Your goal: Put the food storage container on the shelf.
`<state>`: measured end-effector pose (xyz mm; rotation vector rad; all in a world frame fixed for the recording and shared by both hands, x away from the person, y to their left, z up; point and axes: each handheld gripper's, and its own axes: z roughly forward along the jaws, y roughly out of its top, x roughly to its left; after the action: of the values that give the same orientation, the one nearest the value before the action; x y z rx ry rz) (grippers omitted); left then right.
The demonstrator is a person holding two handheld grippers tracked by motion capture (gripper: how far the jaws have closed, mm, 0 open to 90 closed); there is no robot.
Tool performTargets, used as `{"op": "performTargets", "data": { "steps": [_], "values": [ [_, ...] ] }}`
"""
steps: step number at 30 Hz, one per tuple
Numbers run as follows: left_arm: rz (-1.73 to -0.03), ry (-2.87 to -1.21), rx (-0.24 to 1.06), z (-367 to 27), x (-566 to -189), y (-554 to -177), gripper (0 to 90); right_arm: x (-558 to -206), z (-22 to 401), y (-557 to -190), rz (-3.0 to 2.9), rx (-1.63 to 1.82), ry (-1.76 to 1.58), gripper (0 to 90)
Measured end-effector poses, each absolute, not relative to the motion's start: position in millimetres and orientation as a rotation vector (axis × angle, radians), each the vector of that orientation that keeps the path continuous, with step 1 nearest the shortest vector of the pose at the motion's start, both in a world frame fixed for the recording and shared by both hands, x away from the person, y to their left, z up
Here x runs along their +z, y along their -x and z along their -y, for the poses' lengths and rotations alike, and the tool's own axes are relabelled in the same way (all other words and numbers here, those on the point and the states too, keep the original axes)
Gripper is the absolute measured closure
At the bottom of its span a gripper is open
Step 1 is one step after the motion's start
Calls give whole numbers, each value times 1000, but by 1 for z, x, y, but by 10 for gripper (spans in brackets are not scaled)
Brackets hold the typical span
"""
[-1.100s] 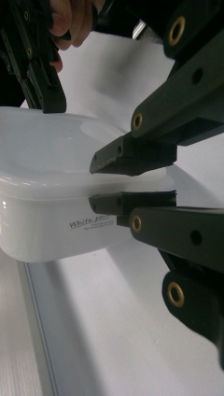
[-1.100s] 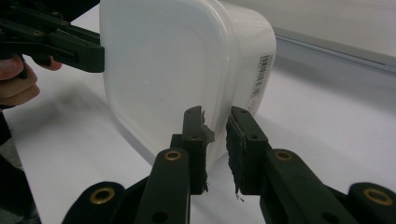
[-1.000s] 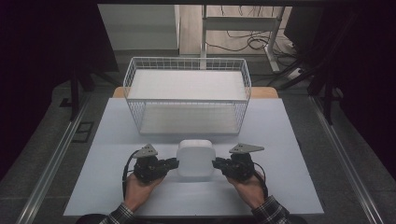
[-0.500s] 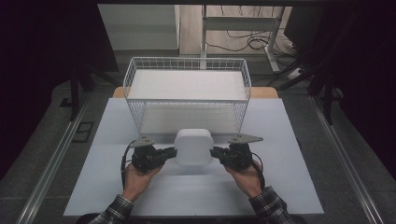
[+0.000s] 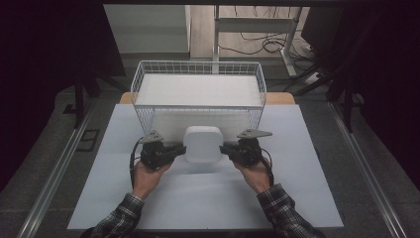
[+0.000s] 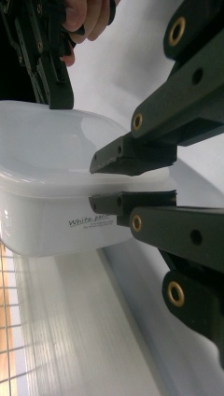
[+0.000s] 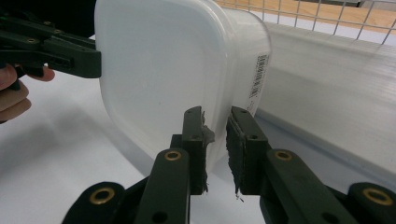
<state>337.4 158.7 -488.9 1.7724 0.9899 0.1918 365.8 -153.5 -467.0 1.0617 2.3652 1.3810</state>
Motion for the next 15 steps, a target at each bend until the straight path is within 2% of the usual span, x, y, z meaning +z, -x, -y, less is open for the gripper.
{"op": "performTargets", "data": {
  "steps": [15],
  "values": [
    [-1064, -1769, 196, -153, -502, -366, 793, -478, 147, -396, -2351, 1324, -1128, 761]
  ]
}}
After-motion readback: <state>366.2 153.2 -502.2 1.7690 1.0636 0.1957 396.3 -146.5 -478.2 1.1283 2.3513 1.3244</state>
